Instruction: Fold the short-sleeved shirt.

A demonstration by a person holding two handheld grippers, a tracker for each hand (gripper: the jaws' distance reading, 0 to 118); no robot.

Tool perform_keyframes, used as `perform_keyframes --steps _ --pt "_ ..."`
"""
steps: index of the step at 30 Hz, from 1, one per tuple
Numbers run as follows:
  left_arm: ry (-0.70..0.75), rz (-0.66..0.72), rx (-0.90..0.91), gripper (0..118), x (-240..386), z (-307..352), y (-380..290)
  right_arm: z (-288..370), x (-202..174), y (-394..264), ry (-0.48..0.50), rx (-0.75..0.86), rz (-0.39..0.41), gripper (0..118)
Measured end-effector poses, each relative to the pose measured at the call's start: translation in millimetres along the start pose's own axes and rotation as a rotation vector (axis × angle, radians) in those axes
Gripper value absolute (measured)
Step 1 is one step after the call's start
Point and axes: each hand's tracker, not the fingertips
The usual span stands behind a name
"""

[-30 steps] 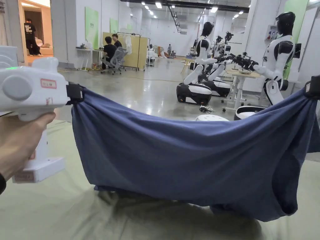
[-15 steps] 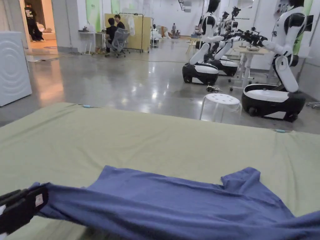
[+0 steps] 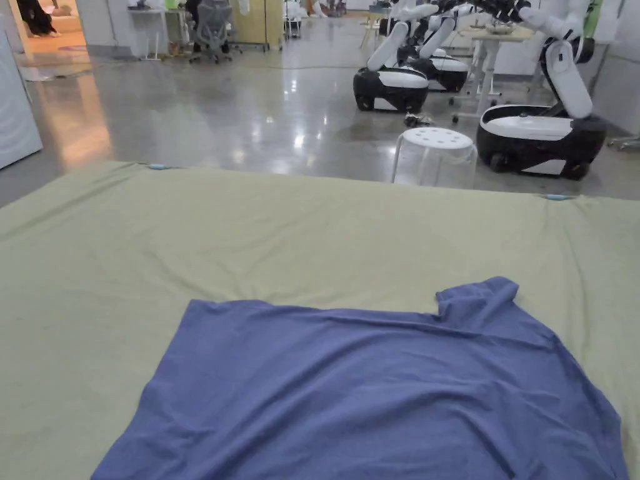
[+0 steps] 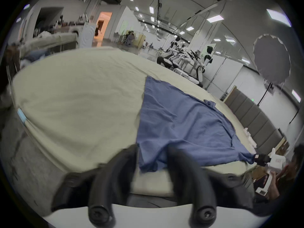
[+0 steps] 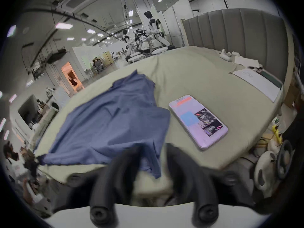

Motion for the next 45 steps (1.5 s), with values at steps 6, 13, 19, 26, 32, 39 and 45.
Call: perform_keyframes --steps 6,13,19,26,32,39,45 --pt "0.117 -0.112 0.192 65 22 48 12 29 11 7 -0.039 0.086 -0.007 82" --pt "0.136 -0.252 0.434 65 110 94 31 80 -22 39 0.007 0.329 0.17 83" --pt "0.044 -0.295 0.643 65 169 108 33 101 -91 67 0.118 0.471 0.319 83" --pt "0.099 -0.38 0.642 65 202 101 37 90 -125 78 0.261 0.489 0.307 83" --pt "0.1 -0.42 0.615 65 213 91 33 90 -138 76 0.257 0.521 0.313 83" --pt "0.012 -0.364 0.601 65 213 89 37 91 -121 77 0.257 0.516 0.319 83" --pt "0.036 -0.372 0.567 6 215 83 40 92 -122 75 0.248 0.496 0.351 0"
